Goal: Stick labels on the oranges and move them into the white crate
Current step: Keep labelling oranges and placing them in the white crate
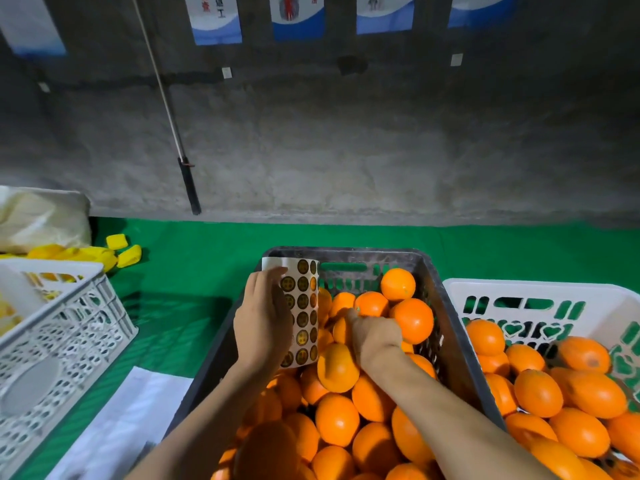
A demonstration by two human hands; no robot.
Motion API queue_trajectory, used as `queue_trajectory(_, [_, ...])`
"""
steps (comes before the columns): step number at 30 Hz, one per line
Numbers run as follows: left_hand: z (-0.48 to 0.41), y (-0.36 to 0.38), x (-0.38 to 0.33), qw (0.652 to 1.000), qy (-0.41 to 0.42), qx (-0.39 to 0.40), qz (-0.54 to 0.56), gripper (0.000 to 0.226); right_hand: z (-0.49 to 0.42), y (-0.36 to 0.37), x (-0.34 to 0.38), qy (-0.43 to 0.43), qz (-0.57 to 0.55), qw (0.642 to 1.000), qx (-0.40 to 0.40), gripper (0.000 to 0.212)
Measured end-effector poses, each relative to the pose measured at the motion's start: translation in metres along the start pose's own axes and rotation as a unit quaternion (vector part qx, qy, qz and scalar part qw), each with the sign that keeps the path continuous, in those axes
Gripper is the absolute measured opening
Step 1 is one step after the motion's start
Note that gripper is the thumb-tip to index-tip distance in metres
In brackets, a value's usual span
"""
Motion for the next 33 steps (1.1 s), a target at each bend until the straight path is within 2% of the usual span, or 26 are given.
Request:
queue_trajectory(3, [0.000, 0.000, 0.001, 1.000, -0.002, 0.003, -0.002, 0.023, -0.007, -0.003, 0.006, -0.026, 0.102, 0.992, -0.073, 0.051])
queue_trajectory(5, [-0.001, 0.002, 0.000, 1.000, -0.004, 0.005, 0.000, 0.024, -0.012, 0.005, 0.004, -0.069, 0.114, 0.985, -0.107, 0.055])
queue_trajectory(10, [-0.001, 0.003, 0.003, 1.000, 0.002, 0.007, -0.005, 0.025, -0.010, -0.005, -0.007, -0.100, 0.001, 0.990, -0.102, 0.052])
queue_trajectory(12, [-0.002, 0.002, 0.003, 1.000, 0.005, 0.000, -0.002, 0.024, -0.006, -0.012, -0.008, -0.073, -0.117, 0.981, -0.135, 0.053])
queue_trajectory(14, [-0.005, -0.001, 0.005, 1.000, 0.000, -0.014, 0.003, 0.025, -0.004, -0.020, -0.010, -0.006, -0.287, 0.943, -0.168, 0.056])
queue_trajectory(16, [-0.007, -0.004, 0.006, 1.000, 0.002, -0.023, 0.008, 0.025, -0.002, -0.028, -0.015, 0.093, -0.455, 0.866, -0.184, 0.042])
queue_trajectory(17, [-0.007, -0.005, 0.006, 1.000, 0.005, -0.025, 0.007, 0.025, -0.001, -0.030, -0.017, 0.126, -0.541, 0.810, -0.188, 0.034])
queue_trajectory(19, [-0.007, -0.006, 0.005, 0.999, 0.008, -0.031, 0.008, 0.025, 0.002, -0.032, -0.020, 0.149, -0.680, 0.689, -0.203, 0.048])
queue_trajectory(24, [-0.008, -0.008, 0.007, 1.000, -0.003, -0.029, 0.004, 0.027, 0.008, -0.032, -0.034, 0.194, -0.885, 0.379, -0.187, 0.050])
queue_trajectory(27, [-0.009, -0.006, 0.005, 1.000, 0.012, -0.017, -0.001, 0.028, 0.019, -0.029, -0.048, 0.206, -0.920, 0.266, -0.201, 0.080])
queue_trajectory(31, [-0.003, 0.000, 0.005, 0.999, 0.035, 0.026, -0.031, 0.030, 0.043, -0.021, -0.055, 0.205, -0.957, 0.141, -0.149, 0.098])
queue_trajectory(33, [0.001, 0.002, 0.006, 0.997, 0.047, 0.053, -0.041, 0.030, 0.050, -0.018, -0.061, 0.196, -0.971, 0.055, -0.128, 0.106])
Point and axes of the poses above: each hand's wrist, its own z-axis away from the middle knuckle, its own y-axis out of the palm, x = y × z, the point moved 3 cm from there along -z, towards the middle knuckle, and after that the axes turned 11 degrees about z, right-handed, at the moved point
